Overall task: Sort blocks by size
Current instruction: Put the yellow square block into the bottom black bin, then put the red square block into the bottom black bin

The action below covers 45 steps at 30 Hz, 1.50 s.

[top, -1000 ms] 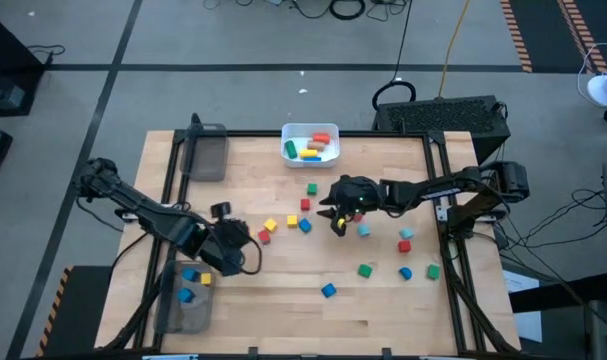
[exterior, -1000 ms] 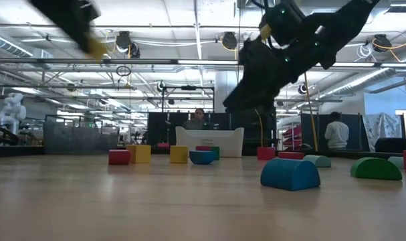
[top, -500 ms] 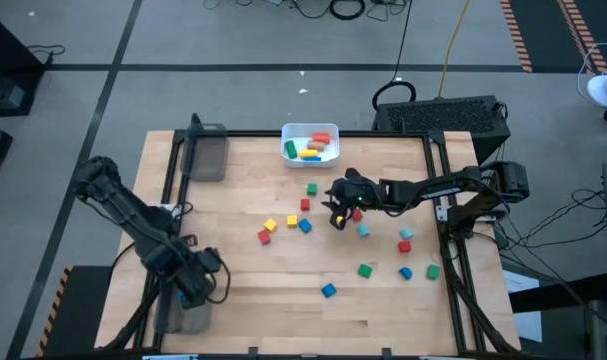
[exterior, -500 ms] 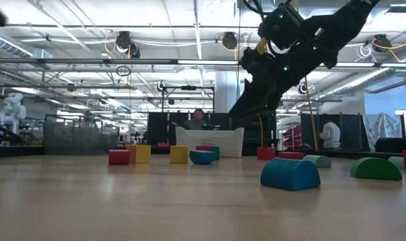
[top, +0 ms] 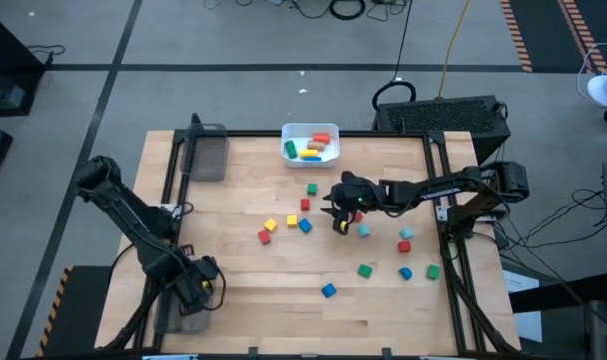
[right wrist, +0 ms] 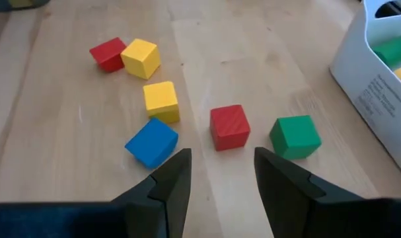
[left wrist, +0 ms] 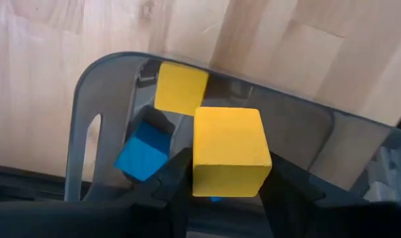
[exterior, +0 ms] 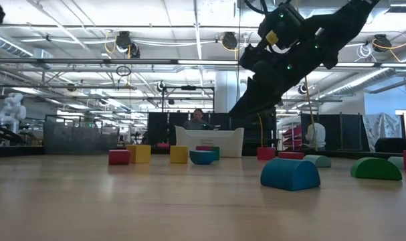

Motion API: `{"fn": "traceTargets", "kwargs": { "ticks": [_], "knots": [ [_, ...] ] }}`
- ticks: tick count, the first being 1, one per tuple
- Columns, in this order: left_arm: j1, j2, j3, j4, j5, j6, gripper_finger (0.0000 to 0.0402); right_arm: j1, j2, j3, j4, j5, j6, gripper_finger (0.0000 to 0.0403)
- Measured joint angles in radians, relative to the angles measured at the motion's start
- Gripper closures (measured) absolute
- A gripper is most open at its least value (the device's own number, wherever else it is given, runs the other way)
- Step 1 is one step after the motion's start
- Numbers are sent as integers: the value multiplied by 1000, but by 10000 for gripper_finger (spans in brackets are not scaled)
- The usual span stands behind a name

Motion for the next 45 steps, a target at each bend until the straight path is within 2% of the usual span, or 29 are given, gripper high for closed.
{"fn": "traceTargets", "kwargs": {
  "ticks": [4, 10, 14, 17, 19, 22, 26, 32, 38, 45],
  "knots": [
    [4, 1, -13, -6, 0, -60, 245, 1, 0, 0, -8, -69, -24, 252],
    [3, 1, -38, -8, 1, -77, 202, -8, 0, 0, -17, -57, -18, 252],
    [3, 1, -52, -11, 2, -77, 169, -14, 0, 0, -31, 102, 5, 252],
    [6, 1, -52, -45, 20, -78, 161, -25, 0, 0, -71, 276, 21, 252],
    [10, 1, -48, -61, 34, -78, 160, -41, 0, 0, -106, 354, 50, 252],
    [10, 0, -27, -104, 32, -78, 160, -80, 0, 0, -160, 391, 120, 252],
    [10, 0, 16, -200, 22, -78, 160, -137, 0, 0, -271, 363, 203, 250],
    [10, 0, 92, -291, -77, -65, 160, -187, 0, 0, -292, 252, 229, 206],
    [10, -1, 160, -327, -227, -9, 160, -209, 0, 0, -296, 233, 239, 151],
    [21, -1, 203, -359, -480, 67, 160, -224, 36, 0, -301, 214, 247, 154]
  ]
}}
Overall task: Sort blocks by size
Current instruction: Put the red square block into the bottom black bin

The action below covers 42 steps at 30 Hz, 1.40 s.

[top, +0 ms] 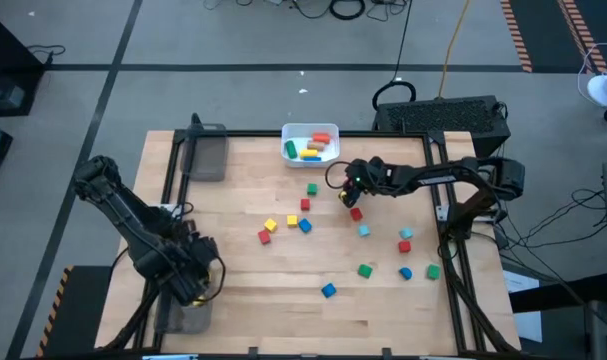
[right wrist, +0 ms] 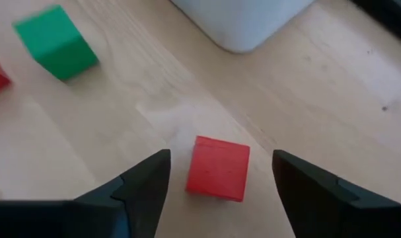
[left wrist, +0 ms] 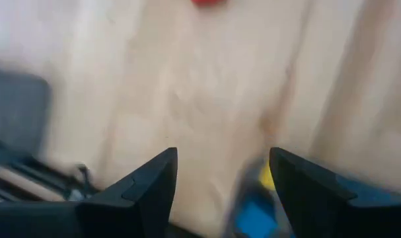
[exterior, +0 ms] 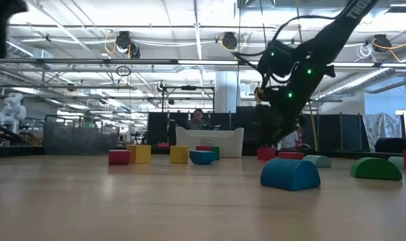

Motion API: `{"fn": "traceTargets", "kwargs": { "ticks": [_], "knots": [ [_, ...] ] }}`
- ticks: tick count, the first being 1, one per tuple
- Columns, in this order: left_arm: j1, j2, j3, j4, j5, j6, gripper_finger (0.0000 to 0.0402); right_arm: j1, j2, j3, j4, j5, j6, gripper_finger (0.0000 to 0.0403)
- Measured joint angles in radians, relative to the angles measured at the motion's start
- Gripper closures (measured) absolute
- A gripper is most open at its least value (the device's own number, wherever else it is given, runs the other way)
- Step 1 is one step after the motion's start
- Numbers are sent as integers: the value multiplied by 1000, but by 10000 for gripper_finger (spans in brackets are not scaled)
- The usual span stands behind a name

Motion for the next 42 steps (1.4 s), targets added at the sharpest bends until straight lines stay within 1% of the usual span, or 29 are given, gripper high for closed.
{"fn": "traceTargets", "kwargs": {
  "ticks": [5, 9, 13, 20, 21, 23, 28, 33, 36, 38, 42],
  "knots": [
    [21, 0, 1, 1, -183, 54, 159, -5, 59, 0, 11, -1, 12, 167],
    [43, 0, 1, 1, -294, 95, 159, -5, 73, 0, 14, -1, 18, 183],
    [60, 0, 1, 1, -327, 100, 159, -5, 73, 0, 15, -1, 18, 213],
    [62, 0, -13, 22, -367, 94, 159, -2, 72, 0, 24, -11, 9, 280],
    [62, 0, -20, 27, -380, 94, 159, -2, 72, 0, 33, -31, 5, 287],
    [62, 0, -40, 44, -413, 94, 159, 2, 72, 0, 63, -91, 1, 289],
    [72, 0, -97, 104, -511, 111, 159, 23, 72, 0, 223, -285, 11, 288],
    [90, 0, -129, 190, -604, 230, 159, 50, 72, 0, 375, -472, 50, 280],
    [111, 0, -131, 271, -640, 307, 159, 76, 71, 0, 452, -537, 67, 282],
    [132, 0, -131, 342, -638, 388, 159, 96, 71, 0, 492, -561, 71, 284],
    [188, 0, -131, 492, -579, 578, 159, 144, 71, 3, 561, -611, 71, 281]
  ]
}}
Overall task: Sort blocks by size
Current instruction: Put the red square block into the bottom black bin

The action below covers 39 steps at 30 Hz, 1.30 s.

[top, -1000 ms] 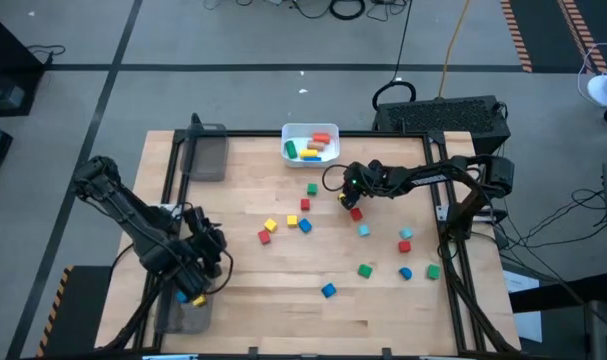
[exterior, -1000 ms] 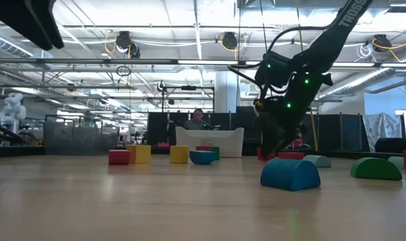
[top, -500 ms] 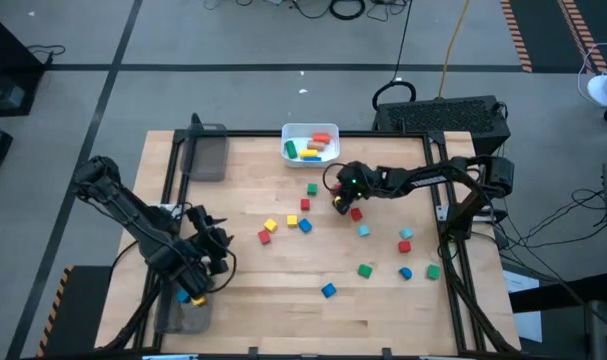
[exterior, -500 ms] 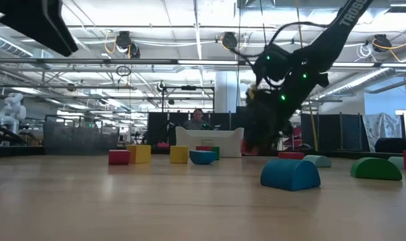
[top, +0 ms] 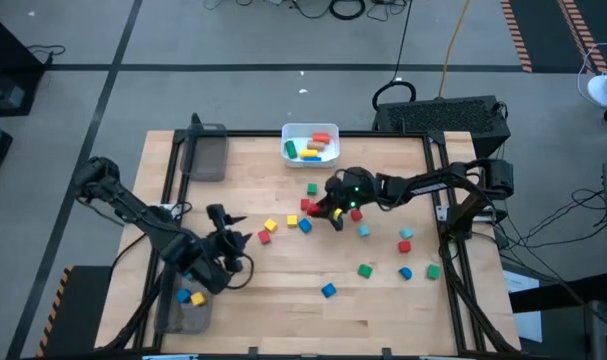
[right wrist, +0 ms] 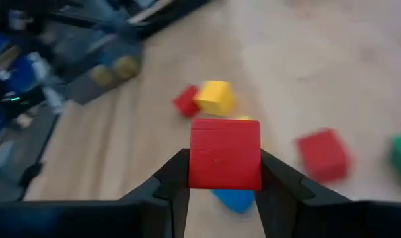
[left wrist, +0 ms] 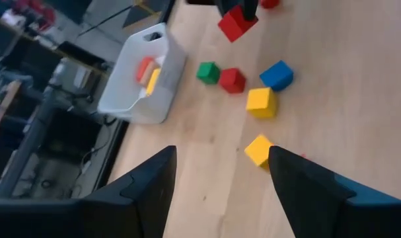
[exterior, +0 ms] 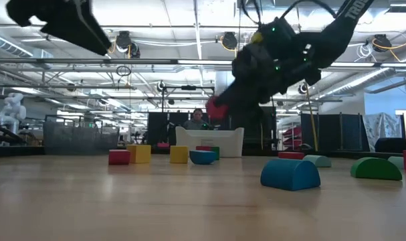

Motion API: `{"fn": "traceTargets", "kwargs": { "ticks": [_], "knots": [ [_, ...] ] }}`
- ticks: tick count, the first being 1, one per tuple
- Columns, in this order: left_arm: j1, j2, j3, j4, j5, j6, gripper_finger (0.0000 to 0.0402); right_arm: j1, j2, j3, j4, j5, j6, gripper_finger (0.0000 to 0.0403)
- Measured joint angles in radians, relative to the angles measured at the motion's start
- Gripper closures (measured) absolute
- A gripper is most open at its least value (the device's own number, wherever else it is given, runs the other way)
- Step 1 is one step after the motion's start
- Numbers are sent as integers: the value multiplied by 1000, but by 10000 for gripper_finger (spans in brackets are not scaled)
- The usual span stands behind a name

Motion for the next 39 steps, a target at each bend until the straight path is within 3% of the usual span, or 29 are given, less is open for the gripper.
{"fn": "traceTargets", "kwargs": {
  "ticks": [7, 13, 25, 33, 39],
  "knots": [
    [96, 0, 0, 304, 83, 432, 159, 94, 0, 35, 2, -22, -27, 280],
    [198, 15, 0, 464, 242, 638, 159, 145, 0, 86, 2, -22, -63, 279],
    [304, 113, 0, 691, 459, 902, 159, 161, 0, 171, -50, -22, -132, 279],
    [345, 133, -1, 733, 470, 931, 159, 161, 11, 176, -48, -44, -133, 278],
    [358, 133, -1, 779, 590, 970, 159, 161, 34, 185, -56, -50, -133, 278]
  ]
}}
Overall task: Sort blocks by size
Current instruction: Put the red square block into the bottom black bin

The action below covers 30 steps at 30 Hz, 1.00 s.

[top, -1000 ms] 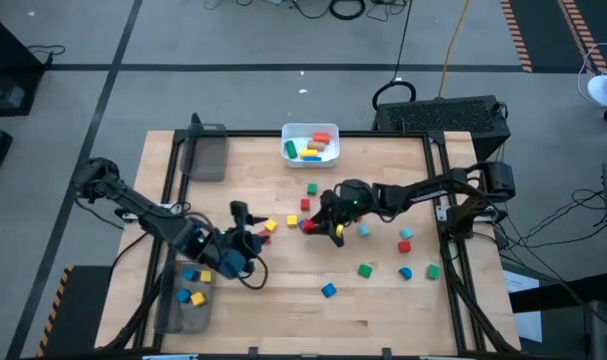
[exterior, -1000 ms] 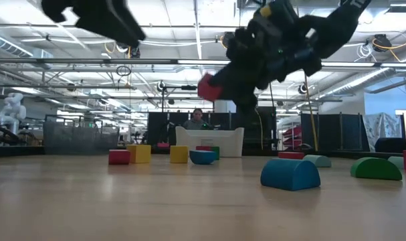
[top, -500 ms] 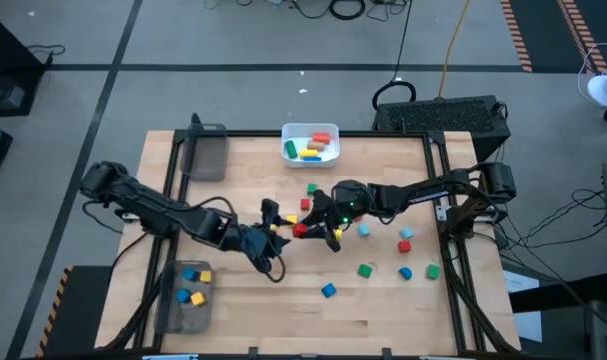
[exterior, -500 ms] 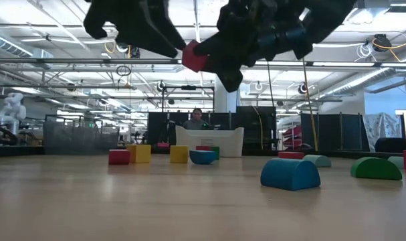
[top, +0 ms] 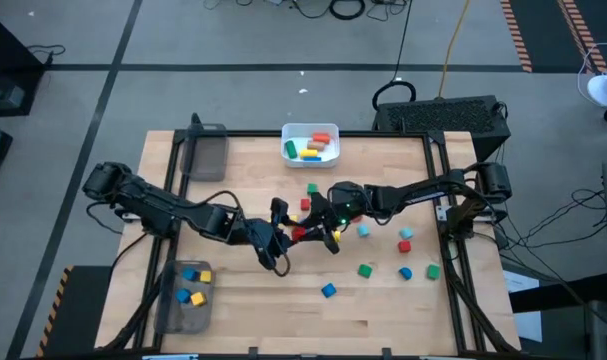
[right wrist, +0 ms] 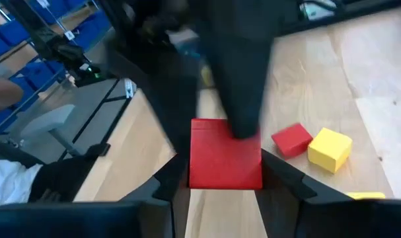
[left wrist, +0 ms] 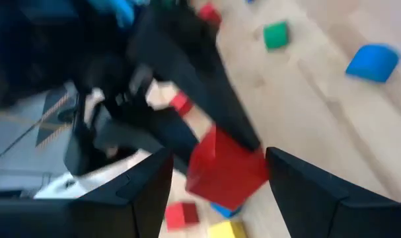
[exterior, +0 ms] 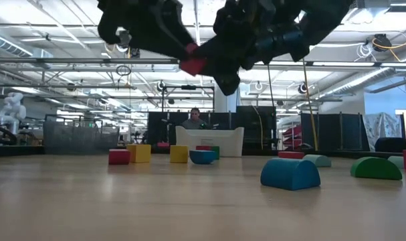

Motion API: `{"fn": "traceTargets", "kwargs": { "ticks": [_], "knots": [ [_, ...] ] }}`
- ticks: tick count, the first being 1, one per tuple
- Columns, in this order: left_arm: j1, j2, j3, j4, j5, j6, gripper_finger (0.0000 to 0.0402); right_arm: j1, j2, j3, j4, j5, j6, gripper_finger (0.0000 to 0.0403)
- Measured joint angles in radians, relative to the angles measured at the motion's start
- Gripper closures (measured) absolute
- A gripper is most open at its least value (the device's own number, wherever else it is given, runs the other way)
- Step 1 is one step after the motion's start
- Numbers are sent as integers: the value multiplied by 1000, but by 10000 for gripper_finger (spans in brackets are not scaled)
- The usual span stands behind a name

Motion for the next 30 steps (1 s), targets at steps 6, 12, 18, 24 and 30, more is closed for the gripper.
{"fn": "traceTargets", "kwargs": {
  "ticks": [6, 12, 18, 24, 30],
  "knots": [
    [5, 25, 1, 1, 25, 22, 159, 0, 1, 8, 16, -13, 0, 278],
    [4, 37, 2, 0, 27, 64, 159, 0, 1, 8, 4, -24, 0, 278],
    [4, 37, 2, 17, 26, 64, 193, 0, 1, 8, 8, -63, 0, 278],
    [3, 37, 2, 23, 23, 91, 241, -1, 1, 8, 9, -79, 13, 274],
    [3, 37, 1, 21, 7, 57, 242, -1, 1, 8, 8, -63, -3, 249]
  ]
}}
